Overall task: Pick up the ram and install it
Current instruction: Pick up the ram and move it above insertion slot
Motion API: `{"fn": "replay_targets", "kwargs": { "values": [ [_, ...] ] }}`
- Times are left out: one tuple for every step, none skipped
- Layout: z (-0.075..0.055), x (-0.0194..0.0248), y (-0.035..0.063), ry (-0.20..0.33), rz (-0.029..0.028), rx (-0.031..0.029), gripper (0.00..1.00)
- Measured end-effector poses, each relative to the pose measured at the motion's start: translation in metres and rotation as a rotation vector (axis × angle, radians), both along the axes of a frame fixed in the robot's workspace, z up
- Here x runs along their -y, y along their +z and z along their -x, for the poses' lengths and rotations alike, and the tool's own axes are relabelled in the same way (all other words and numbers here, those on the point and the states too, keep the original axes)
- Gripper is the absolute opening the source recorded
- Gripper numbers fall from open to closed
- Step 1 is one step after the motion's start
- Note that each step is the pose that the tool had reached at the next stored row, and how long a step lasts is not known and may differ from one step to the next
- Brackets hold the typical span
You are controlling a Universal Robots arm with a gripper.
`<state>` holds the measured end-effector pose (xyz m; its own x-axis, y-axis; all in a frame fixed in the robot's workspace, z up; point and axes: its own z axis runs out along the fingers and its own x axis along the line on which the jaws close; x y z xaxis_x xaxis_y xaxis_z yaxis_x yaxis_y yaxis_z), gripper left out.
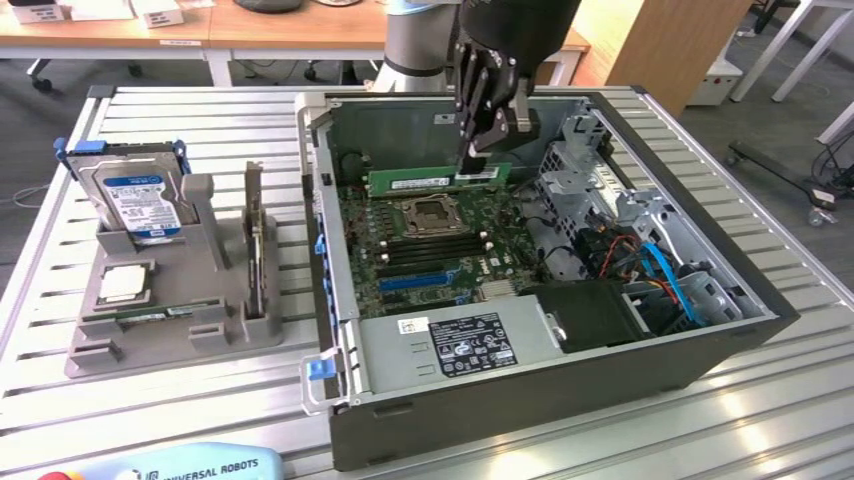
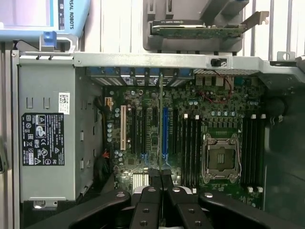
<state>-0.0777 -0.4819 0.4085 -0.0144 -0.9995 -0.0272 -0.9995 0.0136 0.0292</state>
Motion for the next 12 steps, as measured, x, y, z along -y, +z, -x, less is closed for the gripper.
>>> {"fn": "replay_targets", "kwargs": {
  "values": [
    [-0.001, -0.0003, -0.0001, -0.005, 0.0, 0.0, 0.11],
    [-0.001, -0.0007, -0.0002, -0.01, 0.0, 0.0, 0.11],
    [-0.002, -0.0011, -0.0002, -0.016, 0.0, 0.0, 0.11],
    [-0.003, -0.0014, -0.0003, -0.021, 0.0, 0.0, 0.11],
    [-0.004, -0.0018, -0.0004, -0.026, 0.0, 0.0001, 0.11],
    [-0.005, -0.0022, -0.0004, -0.029, 0.0, 0.0, 0.11],
    [-0.006, -0.0025, -0.0004, -0.032, 0.0, 0.0, 0.11],
    [-0.008, -0.0028, -0.0004, -0.033, 0.0, 0.0, 0.11],
    [-0.01, -0.0031, -0.0004, -0.035, 0.0, 0.0, 0.11],
    [-0.012, -0.0033, -0.0005, -0.036, -0.0001, 0.0001, 0.11],
    [-0.014, -0.0036, -0.0005, -0.037, -0.0001, 0.0, 0.11],
    [-0.017, -0.0038, -0.0005, -0.038, 0.0, 0.0, 0.11]
  ]
}}
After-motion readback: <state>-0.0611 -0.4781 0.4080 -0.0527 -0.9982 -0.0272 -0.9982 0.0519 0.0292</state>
